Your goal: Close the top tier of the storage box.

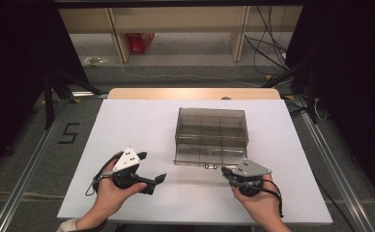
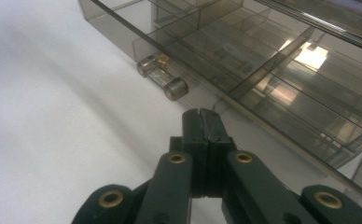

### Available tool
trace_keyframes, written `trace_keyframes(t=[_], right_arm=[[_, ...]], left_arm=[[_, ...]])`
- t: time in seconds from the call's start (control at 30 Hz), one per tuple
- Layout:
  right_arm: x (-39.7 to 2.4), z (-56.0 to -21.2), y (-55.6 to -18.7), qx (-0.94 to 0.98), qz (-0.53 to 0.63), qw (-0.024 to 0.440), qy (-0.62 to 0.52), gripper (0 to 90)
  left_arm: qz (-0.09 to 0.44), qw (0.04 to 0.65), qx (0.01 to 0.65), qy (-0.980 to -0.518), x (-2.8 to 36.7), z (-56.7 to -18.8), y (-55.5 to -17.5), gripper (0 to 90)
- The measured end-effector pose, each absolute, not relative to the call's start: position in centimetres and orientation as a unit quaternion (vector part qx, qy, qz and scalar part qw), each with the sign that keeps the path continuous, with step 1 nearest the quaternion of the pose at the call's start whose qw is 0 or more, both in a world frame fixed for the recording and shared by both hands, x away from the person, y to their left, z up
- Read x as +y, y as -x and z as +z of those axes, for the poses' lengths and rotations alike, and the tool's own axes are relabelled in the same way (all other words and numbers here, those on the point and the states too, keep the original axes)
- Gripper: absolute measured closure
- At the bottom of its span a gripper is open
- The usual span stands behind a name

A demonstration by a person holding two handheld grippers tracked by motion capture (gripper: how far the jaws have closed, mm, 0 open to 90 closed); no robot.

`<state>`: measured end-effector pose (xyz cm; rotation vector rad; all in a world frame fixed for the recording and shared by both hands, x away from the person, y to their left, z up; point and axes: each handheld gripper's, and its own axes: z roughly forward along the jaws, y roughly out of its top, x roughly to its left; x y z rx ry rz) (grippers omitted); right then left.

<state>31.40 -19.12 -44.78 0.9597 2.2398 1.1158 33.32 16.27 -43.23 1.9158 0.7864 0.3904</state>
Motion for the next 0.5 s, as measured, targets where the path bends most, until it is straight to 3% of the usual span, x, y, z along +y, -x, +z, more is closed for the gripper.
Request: trace_keyframes(t=[0.5], right_arm=[[-19.25,-44.9,-31.64,0.811,0.404,0.235,-0.353,90.0]], left_arm=[[0.16,0.496,0.328,-0.788,16.33,-43.32,-33.45,0.0]])
